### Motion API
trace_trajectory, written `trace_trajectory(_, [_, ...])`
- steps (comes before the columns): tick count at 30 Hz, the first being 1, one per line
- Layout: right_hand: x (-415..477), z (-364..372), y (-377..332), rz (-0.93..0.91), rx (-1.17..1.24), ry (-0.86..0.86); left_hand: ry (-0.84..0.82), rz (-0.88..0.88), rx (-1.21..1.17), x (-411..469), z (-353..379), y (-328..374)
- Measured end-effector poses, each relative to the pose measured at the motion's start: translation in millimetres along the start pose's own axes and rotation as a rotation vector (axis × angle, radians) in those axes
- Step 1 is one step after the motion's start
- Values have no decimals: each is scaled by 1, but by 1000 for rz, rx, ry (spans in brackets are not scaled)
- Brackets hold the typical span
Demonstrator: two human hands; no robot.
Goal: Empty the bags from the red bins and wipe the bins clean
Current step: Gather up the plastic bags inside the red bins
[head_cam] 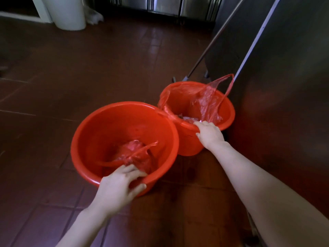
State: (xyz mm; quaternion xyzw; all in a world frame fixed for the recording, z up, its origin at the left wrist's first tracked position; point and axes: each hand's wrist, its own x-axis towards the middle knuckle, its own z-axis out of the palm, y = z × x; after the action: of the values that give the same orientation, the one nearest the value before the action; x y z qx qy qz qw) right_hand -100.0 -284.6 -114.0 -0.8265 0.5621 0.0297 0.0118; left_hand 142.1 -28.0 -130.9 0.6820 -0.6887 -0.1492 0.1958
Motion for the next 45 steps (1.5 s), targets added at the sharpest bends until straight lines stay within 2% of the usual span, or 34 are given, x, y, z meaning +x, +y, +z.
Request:
trace_trajectory(3, [7, 4, 4, -33, -17, 42, 3, -64, -5, 28, -3, -16])
trace_trajectory(7, [0, 1, 8, -122, 67, -11, 69, -169, -64, 63, -2, -25])
trace_trajectory(15, [-84, 1, 13, -227, 196, -64, 175, -341, -86, 105, 10, -9])
trace_trajectory(18, [-128, 6, 8, -281, 262, -80, 325, -405, -167, 100, 17, 17])
trace_trajectory(20, [-154, 7, 10, -308, 337, -99, 470, -332, -211, 85, 26, 40])
trace_trajectory(22, [-174, 9, 18, -302, 400, -122, 475, -320, -340, 68, 37, 60])
trace_trajectory(25, [-195, 13, 29, -281, 445, -95, 400, -525, -639, 53, 47, 78])
trace_trajectory(27, [-204, 18, 29, -298, 438, -53, 425, -581, -748, 50, 43, 85])
trace_trajectory(32, [-226, 25, 17, -339, 530, -34, 543, -560, -797, 51, 9, 105])
trace_trajectory(37, [-258, 28, -5, -469, 563, -134, 522, -294, -770, 52, -6, 155])
trace_trajectory(40, [-265, 24, -10, -539, 562, -269, 518, -234, -704, 48, -3, 172])
trace_trajectory(41, [-262, 19, -6, -495, 613, -250, 522, -232, -675, 46, -1, 172])
trace_trajectory(42, [-257, 13, 2, -406, 666, -151, 527, -239, -655, 43, 1, 169])
trace_trajectory(43, [-250, 8, 13, -274, 674, 13, 533, -255, -642, 41, 2, 166])
trace_trajectory(45, [-233, -3, 40, 65, 543, 359, 544, -308, -633, 39, 4, 160])
